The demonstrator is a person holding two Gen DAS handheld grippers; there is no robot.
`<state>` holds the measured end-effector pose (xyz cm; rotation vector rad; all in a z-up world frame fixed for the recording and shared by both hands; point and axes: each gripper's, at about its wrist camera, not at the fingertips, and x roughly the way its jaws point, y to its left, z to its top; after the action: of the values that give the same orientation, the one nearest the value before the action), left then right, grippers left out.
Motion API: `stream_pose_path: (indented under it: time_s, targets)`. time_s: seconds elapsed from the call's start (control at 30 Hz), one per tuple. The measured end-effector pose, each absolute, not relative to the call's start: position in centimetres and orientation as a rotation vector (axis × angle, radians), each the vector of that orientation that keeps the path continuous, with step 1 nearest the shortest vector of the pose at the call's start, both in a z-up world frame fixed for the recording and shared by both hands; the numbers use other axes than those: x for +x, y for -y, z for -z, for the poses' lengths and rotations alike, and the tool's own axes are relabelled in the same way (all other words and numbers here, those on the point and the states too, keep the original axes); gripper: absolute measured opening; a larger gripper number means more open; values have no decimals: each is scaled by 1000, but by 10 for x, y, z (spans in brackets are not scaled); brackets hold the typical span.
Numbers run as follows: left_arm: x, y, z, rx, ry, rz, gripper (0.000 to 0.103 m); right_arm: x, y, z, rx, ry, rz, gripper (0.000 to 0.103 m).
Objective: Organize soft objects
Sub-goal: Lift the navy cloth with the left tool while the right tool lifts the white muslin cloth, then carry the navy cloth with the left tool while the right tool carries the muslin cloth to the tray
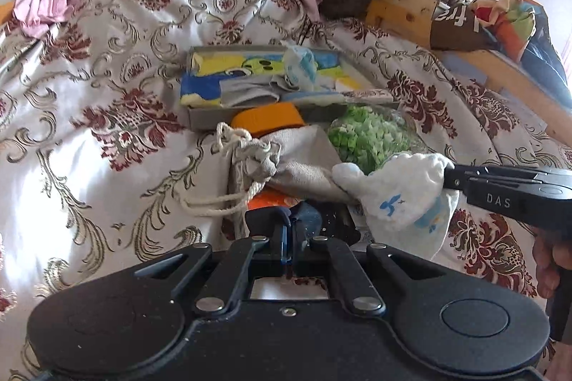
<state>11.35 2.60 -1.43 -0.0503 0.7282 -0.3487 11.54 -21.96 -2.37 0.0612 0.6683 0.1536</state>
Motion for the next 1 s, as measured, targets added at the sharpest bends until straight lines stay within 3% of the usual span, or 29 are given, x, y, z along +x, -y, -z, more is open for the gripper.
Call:
stream_pose_path:
  time_s: [0.07,0.27,0.37,0.53,0.6,0.7,0.77,0.83,1.0]
  targets:
    - [117,-24,19,-38,-738,353,6,117,220,26,66,-678,-148,52]
    - [124,-13,33,3,-781,384,13,121,215,33,66,-711,-163,67]
    - [128,-12,39,-11,-807,404,15,124,212,36,72,-723,-180,69]
    - [137,-10,50,-30,-841,409,31,131,207,42,85,-749,-206,69]
    - [141,-11,54,-37,-855,407,31,131,205,43,81,-750,-212,68]
    - [143,-13,57,-58,-872,412,30,131,201,43,75,-752,-225,62]
    - [143,-13,57,-61,-874,418,28,131,200,43,67,-750,-226,51]
    - [142,-12,55,-61,-869,428,19,129,199,41,62,-741,-223,43]
    - [135,-5,47,-22,-839,459,10,126,201,37,59,-719,-212,21]
